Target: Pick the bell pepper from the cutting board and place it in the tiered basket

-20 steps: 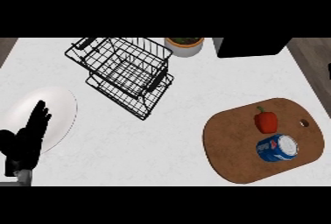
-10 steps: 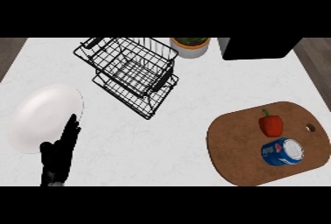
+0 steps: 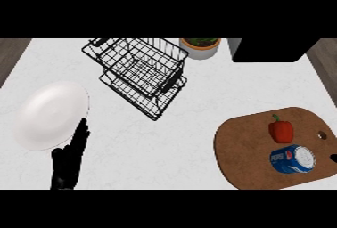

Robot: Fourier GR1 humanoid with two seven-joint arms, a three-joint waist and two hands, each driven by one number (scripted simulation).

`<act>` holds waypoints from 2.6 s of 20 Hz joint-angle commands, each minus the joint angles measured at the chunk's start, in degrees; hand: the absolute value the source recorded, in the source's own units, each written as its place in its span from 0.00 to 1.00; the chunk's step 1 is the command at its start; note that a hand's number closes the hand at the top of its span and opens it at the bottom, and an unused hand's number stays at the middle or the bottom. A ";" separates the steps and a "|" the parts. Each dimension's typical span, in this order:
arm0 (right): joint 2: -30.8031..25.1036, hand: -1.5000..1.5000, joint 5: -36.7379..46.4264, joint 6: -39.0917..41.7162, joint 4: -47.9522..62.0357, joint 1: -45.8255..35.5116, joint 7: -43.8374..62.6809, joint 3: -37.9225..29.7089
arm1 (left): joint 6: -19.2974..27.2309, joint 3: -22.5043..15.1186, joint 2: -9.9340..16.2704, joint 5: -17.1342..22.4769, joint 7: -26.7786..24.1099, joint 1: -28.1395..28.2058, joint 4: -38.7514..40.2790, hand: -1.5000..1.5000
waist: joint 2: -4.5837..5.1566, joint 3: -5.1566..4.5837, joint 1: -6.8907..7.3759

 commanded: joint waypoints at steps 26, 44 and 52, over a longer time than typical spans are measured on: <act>2.61 0.00 33.73 26.43 5.25 -30.40 59.11 26.25 | 0.51 -0.33 -4.38 -3.52 0.62 -4.81 4.36 0.50 | 0.18 0.29 1.73; 10.90 0.00 32.20 34.30 18.57 -32.91 54.65 21.51 | -2.10 1.57 -2.56 -3.59 0.29 -0.31 1.00 0.50 | -0.14 0.36 0.74; 14.28 0.00 34.04 35.77 27.11 -37.62 51.64 18.87 | -2.29 2.16 -3.81 -3.77 1.59 -0.85 0.91 0.50 | 0.02 0.38 1.00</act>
